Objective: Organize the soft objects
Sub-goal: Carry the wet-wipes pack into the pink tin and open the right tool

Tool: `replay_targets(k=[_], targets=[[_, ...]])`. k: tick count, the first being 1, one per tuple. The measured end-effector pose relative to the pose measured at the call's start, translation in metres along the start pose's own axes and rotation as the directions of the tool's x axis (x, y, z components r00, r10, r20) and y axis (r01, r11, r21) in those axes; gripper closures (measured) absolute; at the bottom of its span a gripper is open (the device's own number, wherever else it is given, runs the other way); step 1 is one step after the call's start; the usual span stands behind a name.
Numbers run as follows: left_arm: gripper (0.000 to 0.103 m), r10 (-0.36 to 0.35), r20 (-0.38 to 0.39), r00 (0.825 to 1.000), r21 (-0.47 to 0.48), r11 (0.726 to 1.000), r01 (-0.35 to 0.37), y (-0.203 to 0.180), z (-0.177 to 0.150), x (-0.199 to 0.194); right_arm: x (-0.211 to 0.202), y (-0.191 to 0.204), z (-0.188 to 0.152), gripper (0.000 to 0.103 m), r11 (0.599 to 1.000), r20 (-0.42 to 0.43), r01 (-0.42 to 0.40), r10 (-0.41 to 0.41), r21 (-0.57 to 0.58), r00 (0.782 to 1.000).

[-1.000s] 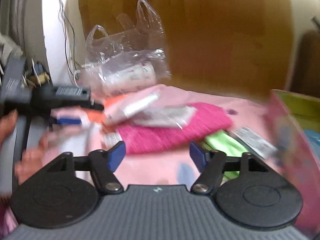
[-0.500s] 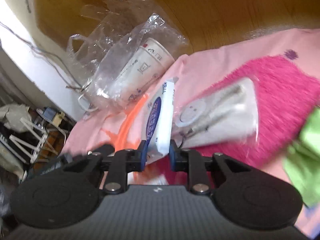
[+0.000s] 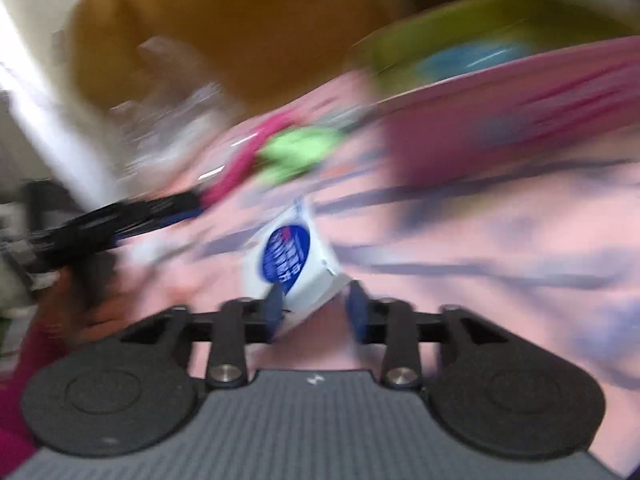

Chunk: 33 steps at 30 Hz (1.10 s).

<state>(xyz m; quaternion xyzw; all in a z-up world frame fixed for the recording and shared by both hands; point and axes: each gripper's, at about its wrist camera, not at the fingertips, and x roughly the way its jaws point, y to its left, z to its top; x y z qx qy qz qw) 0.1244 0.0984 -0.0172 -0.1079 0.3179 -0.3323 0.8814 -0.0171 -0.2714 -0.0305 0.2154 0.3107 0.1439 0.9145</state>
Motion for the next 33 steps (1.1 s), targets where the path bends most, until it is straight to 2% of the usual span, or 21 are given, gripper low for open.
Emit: replay_targets(k=[1,3,5,7,9,13,14,15,16,17,19,21,24,29,33], targets=[[0.02,-0.031,-0.027,0.999,0.03,0.999,0.032,-0.013,-0.003,0.005,-0.015,-0.002,-0.008,0.044,0.998,0.048,0.061,-0.059,-0.035,0.997],[0.02,-0.078,-0.076,0.994,0.082,0.993,0.084,-0.039,-0.008,0.013,-0.037,0.0,-0.023,0.042,0.985,0.12,0.136,-0.123,-0.106,0.985],[0.018,-0.096,-0.114,0.989,0.122,0.986,0.11,-0.063,-0.012,0.022,-0.043,0.009,-0.033,0.037,0.972,0.149,0.153,-0.128,-0.179,0.981],[0.018,-0.117,-0.146,0.982,0.145,0.98,0.138,-0.083,-0.015,0.03,-0.04,0.02,-0.041,0.023,0.954,0.156,0.153,-0.115,-0.259,0.981],[0.018,-0.123,-0.173,0.977,0.173,0.973,0.153,-0.101,-0.017,0.04,-0.029,0.033,-0.049,0.023,0.928,0.154,0.159,-0.112,-0.336,0.982],[0.021,-0.097,-0.231,0.968,0.216,0.965,0.148,-0.128,-0.029,0.055,0.011,0.044,-0.046,0.024,0.892,0.113,0.187,-0.154,-0.412,0.982],[0.024,-0.091,-0.246,0.965,0.214,0.966,0.146,-0.13,-0.031,0.059,0.014,0.042,-0.044,0.025,0.899,0.125,0.181,-0.143,-0.399,0.982],[0.032,-0.087,-0.253,0.963,0.21,0.967,0.142,-0.129,-0.033,0.062,0.018,0.04,-0.041,0.034,0.912,0.117,0.157,-0.121,-0.38,0.986],[0.033,-0.081,-0.24,0.967,0.223,0.965,0.136,-0.131,-0.037,0.06,0.021,0.04,-0.039,0.051,0.916,0.122,0.145,-0.106,-0.373,0.987],[0.033,-0.081,-0.238,0.968,0.234,0.962,0.138,-0.131,-0.039,0.06,0.022,0.042,-0.036,0.054,0.91,0.135,0.161,-0.118,-0.382,0.984],[0.033,-0.087,-0.245,0.966,0.259,0.954,0.151,-0.139,-0.045,0.057,0.027,0.043,-0.034,0.054,0.904,0.142,0.168,-0.121,-0.393,0.982],[0.033,-0.057,-0.239,0.969,0.265,0.957,0.122,-0.146,-0.044,0.057,0.023,0.043,-0.034,0.055,0.907,0.158,0.17,-0.116,-0.385,0.98],[0.033,-0.095,-0.209,0.973,0.235,0.961,0.145,-0.151,-0.028,0.048,0.004,0.044,-0.024,0.055,0.901,0.237,0.196,-0.108,-0.387,0.965],[0.033,-0.143,-0.117,0.983,0.283,0.944,0.171,-0.181,0.013,0.044,-0.003,0.029,0.024,0.055,0.887,0.352,0.278,-0.143,-0.369,0.925],[0.033,-0.152,-0.083,0.985,0.318,0.933,0.171,-0.208,0.052,0.079,0.008,-0.004,0.068,0.056,0.891,0.371,0.34,-0.219,-0.302,0.903]])
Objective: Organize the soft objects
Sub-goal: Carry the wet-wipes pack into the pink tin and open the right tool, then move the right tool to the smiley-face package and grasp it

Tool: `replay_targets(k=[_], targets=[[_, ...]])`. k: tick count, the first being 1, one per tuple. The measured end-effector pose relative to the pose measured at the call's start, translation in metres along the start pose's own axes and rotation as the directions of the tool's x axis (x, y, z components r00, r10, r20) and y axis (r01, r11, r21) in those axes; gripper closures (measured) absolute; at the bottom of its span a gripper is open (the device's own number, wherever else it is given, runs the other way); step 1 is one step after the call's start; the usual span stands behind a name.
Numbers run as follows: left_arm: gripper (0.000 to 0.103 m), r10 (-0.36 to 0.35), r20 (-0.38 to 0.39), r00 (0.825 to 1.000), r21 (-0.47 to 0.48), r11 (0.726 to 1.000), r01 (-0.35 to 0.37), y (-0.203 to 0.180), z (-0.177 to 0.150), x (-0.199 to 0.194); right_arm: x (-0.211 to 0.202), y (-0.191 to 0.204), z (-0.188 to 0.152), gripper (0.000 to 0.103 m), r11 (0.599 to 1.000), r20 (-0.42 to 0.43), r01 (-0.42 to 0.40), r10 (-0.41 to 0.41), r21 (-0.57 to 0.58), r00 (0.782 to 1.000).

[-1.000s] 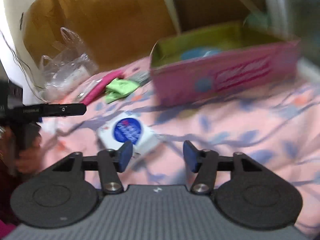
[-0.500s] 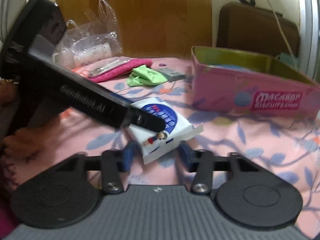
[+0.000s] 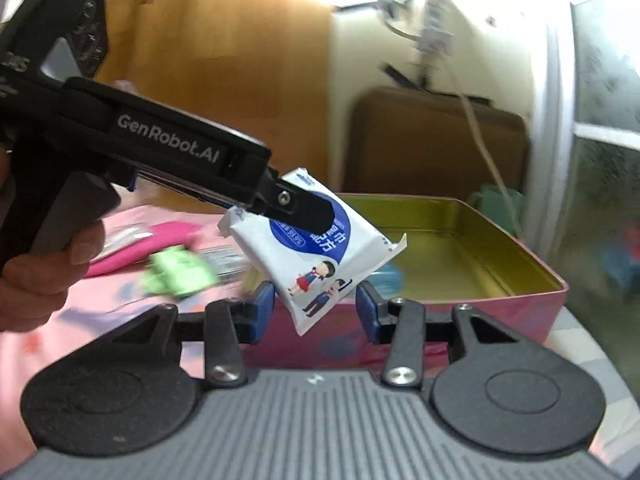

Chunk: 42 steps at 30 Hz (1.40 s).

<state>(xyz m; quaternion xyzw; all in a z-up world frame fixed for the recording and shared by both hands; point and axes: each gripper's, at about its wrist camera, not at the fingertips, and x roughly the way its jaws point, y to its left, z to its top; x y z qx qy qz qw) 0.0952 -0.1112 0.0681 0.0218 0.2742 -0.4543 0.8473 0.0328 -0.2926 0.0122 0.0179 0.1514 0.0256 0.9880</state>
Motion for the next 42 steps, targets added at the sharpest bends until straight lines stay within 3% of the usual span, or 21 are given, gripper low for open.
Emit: replay_targets(k=[7,12,16,20,26,29,32,36,38,40,42], targets=[[0.032,0.016,-0.031,0.999,0.015,1.0,-0.016,-0.002,0.046,0.096,0.058,-0.058,0.012,0.056,0.985,-0.085,0.134,-0.125,0.109,0.989],[0.028,0.043,-0.091,0.995,-0.027,0.999,-0.045,-0.002,0.047,0.147,0.081,-0.077,0.01,0.051,0.959,-0.082,0.268,-0.261,0.093,0.962],[0.028,0.079,-0.1,0.992,-0.055,0.995,-0.084,0.003,0.039,0.161,0.071,-0.072,0.007,0.051,0.959,-0.051,0.268,-0.264,0.095,0.963],[0.028,0.079,-0.081,0.994,-0.066,0.994,-0.084,0.002,0.037,0.142,0.04,-0.048,0.002,0.051,0.965,0.003,0.252,-0.253,0.071,0.967],[0.026,0.069,0.047,0.997,-0.042,0.997,-0.067,-0.01,0.012,0.064,-0.009,-0.003,-0.013,0.05,0.983,0.058,0.164,-0.169,0.081,0.984],[0.026,0.097,0.077,0.992,-0.055,0.994,-0.093,-0.007,-0.012,0.025,-0.019,0.021,-0.023,0.05,0.994,0.04,0.087,-0.09,0.062,0.995],[0.026,0.146,0.055,0.988,-0.088,0.986,-0.14,0.009,-0.042,-0.004,-0.013,0.047,-0.029,0.05,1.0,-0.011,0.009,-0.009,0.014,1.0],[0.026,0.274,-0.04,0.961,-0.143,0.95,-0.276,0.047,-0.079,-0.024,0.002,0.079,-0.03,0.05,0.994,-0.076,-0.104,0.102,-0.023,0.992],[0.028,0.337,-0.089,0.937,-0.176,0.921,-0.348,0.068,-0.094,-0.036,0.01,0.093,-0.029,0.05,0.986,-0.111,-0.161,0.157,-0.033,0.981],[0.026,0.413,-0.135,0.9,-0.209,0.877,-0.434,0.094,-0.11,-0.051,0.019,0.105,-0.028,0.05,0.978,-0.145,-0.205,0.197,-0.041,0.97],[0.027,0.452,-0.122,0.884,-0.242,0.85,-0.468,0.114,-0.12,-0.071,0.034,0.116,-0.023,0.05,0.969,-0.184,-0.245,0.234,-0.04,0.955]])
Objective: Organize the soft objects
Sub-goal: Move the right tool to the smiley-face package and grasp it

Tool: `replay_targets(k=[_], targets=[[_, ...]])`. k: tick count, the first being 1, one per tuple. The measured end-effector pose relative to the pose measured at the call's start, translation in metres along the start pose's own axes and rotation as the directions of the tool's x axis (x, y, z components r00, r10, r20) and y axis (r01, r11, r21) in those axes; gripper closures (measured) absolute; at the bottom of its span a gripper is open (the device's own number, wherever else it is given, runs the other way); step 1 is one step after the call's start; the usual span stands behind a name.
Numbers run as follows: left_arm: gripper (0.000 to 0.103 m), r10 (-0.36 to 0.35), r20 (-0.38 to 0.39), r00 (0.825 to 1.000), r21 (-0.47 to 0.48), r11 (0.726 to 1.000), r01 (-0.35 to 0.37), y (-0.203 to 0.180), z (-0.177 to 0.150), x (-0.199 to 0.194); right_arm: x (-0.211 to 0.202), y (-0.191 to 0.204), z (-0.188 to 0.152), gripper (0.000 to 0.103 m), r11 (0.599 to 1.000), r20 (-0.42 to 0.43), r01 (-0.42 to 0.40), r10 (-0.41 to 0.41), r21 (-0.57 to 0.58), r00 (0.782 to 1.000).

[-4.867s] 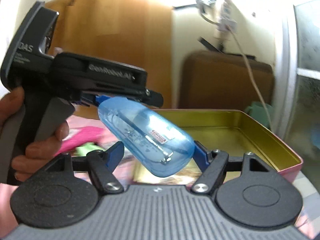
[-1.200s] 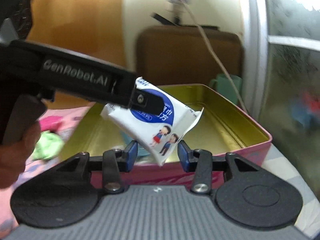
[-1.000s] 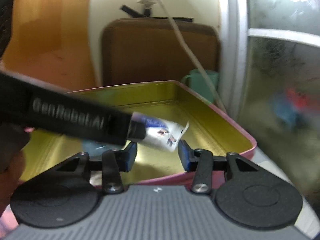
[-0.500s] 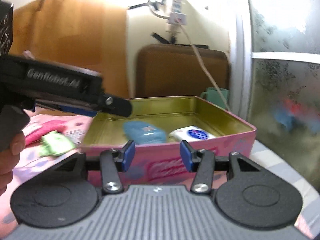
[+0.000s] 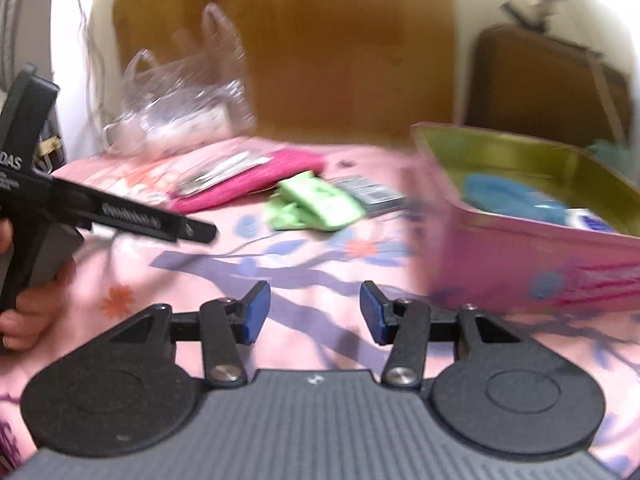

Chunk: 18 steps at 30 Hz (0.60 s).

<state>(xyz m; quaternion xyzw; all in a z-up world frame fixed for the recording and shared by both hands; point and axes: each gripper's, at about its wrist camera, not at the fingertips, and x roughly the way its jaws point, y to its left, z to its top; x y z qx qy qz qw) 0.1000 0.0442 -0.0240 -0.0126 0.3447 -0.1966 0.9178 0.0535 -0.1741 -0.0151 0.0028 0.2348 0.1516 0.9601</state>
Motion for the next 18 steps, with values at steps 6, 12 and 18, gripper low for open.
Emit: replay_targets(k=[6,12,18], targets=[[0.028,0.218,0.08,0.973,-0.271,0.944,-0.189,0.09,0.003,-0.02,0.05,0.005,0.055,0.05,0.987,0.013,-0.133,0.132,0.095,0.991],[0.028,0.225,0.103,0.969,-0.397,0.902,-0.167,0.121,0.004,-0.023,0.124,0.009,0.112,0.051,0.976,-0.005,-0.149,0.151,0.16,0.988],[0.029,0.188,0.103,0.977,-0.372,0.918,-0.138,0.113,0.005,-0.017,0.155,0.015,0.11,0.077,0.97,-0.097,-0.161,0.181,0.181,0.979]])
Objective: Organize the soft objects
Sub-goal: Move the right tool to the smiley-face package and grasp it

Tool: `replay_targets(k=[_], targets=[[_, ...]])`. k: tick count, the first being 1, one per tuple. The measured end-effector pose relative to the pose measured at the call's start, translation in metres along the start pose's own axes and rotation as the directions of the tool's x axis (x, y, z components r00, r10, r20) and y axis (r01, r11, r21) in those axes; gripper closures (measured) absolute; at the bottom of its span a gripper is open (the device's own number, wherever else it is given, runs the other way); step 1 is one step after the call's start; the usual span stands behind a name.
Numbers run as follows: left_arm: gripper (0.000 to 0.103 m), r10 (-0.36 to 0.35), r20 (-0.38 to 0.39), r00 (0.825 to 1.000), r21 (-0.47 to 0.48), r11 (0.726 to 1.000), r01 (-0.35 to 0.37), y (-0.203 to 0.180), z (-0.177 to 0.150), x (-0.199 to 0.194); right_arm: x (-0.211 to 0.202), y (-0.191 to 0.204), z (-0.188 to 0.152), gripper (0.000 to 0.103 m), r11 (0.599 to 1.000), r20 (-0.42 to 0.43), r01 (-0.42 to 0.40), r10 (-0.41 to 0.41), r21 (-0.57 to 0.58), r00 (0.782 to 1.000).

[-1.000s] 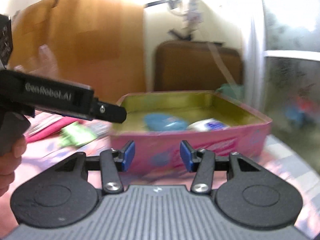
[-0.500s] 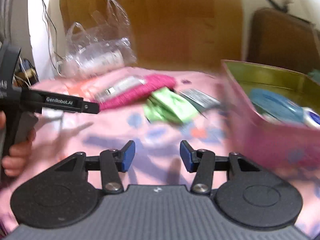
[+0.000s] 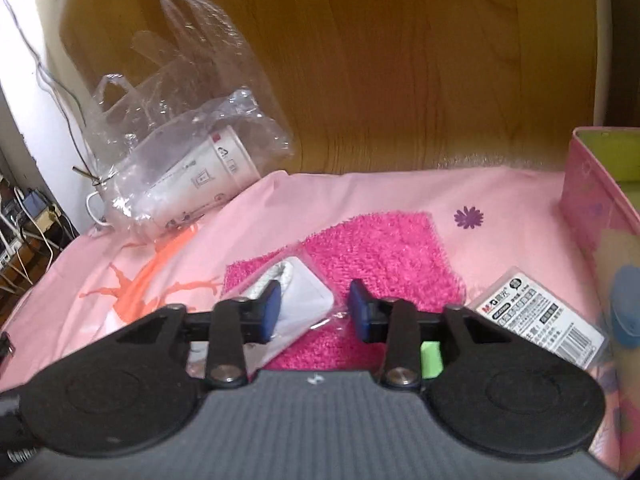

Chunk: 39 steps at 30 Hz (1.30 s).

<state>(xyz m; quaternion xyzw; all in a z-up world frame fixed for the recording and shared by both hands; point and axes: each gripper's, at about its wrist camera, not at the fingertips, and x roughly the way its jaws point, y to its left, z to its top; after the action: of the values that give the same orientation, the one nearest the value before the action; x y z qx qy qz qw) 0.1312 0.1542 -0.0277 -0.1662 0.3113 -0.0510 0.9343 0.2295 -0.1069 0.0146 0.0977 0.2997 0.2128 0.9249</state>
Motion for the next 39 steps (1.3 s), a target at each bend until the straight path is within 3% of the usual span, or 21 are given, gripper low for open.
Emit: replay_targets(k=[6,10,13,15,16,20,23,24,27,30,32,34,36,39], targets=[[0.033,-0.019,-0.004,1.0,-0.012,1.0,0.019,0.0,-0.003,-0.001,-0.051,-0.005,-0.036,0.092,1.0,-0.004,-0.028,0.028,0.01,1.0],[0.032,-0.132,-0.04,0.99,0.029,0.991,0.133,-0.009,-0.006,0.001,-0.086,-0.008,-0.074,0.095,0.999,-0.025,-0.037,0.037,0.007,0.999],[0.033,-0.285,-0.122,0.951,0.107,0.949,0.298,-0.029,-0.016,0.0,-0.116,-0.016,-0.106,0.095,1.0,-0.019,-0.012,0.012,-0.006,1.0],[0.033,-0.3,-0.154,0.942,0.243,0.912,0.33,-0.052,-0.027,-0.005,-0.14,-0.022,-0.123,0.095,1.0,0.002,0.015,-0.015,-0.005,1.0],[0.032,-0.325,-0.179,0.929,0.289,0.885,0.365,-0.062,-0.033,-0.008,-0.15,-0.025,-0.131,0.094,1.0,0.009,0.029,-0.029,-0.01,1.0],[0.017,-0.403,-0.285,0.87,0.337,0.808,0.484,-0.09,-0.056,-0.019,-0.195,-0.037,-0.165,0.087,0.997,0.053,0.074,-0.072,-0.023,0.996],[0.012,-0.42,-0.33,0.845,0.387,0.757,0.527,-0.114,-0.078,-0.035,-0.214,-0.042,-0.182,0.062,0.989,0.082,0.146,-0.144,-0.018,0.986],[0.011,-0.417,-0.332,0.846,0.396,0.752,0.527,-0.121,-0.083,-0.039,-0.218,-0.044,-0.186,0.057,0.987,0.088,0.162,-0.16,-0.017,0.983],[0.01,-0.357,-0.328,0.875,0.453,0.753,0.477,-0.133,-0.096,-0.052,-0.219,-0.041,-0.19,0.056,0.987,0.097,0.155,-0.151,-0.041,0.984],[0.01,-0.315,-0.356,0.88,0.486,0.742,0.462,-0.129,-0.1,-0.062,-0.213,-0.034,-0.191,0.054,0.984,0.101,0.145,-0.134,-0.103,0.986],[0.01,-0.283,-0.363,0.888,0.525,0.725,0.446,-0.123,-0.101,-0.074,-0.211,-0.031,-0.194,0.05,0.98,0.104,0.142,-0.129,-0.137,0.986],[0.01,-0.273,-0.349,0.897,0.535,0.728,0.43,-0.116,-0.095,-0.084,-0.207,-0.03,-0.196,0.043,0.979,0.107,0.135,-0.119,-0.15,0.987],[0.011,-0.308,-0.34,0.889,0.483,0.754,0.446,-0.103,-0.083,-0.094,-0.202,-0.028,-0.193,0.042,0.977,0.11,0.134,-0.116,-0.168,0.987],[0.013,-0.399,-0.367,0.841,0.347,0.78,0.521,-0.096,-0.065,-0.089,-0.189,-0.024,-0.186,0.042,0.969,0.105,0.16,-0.142,-0.188,0.984]])
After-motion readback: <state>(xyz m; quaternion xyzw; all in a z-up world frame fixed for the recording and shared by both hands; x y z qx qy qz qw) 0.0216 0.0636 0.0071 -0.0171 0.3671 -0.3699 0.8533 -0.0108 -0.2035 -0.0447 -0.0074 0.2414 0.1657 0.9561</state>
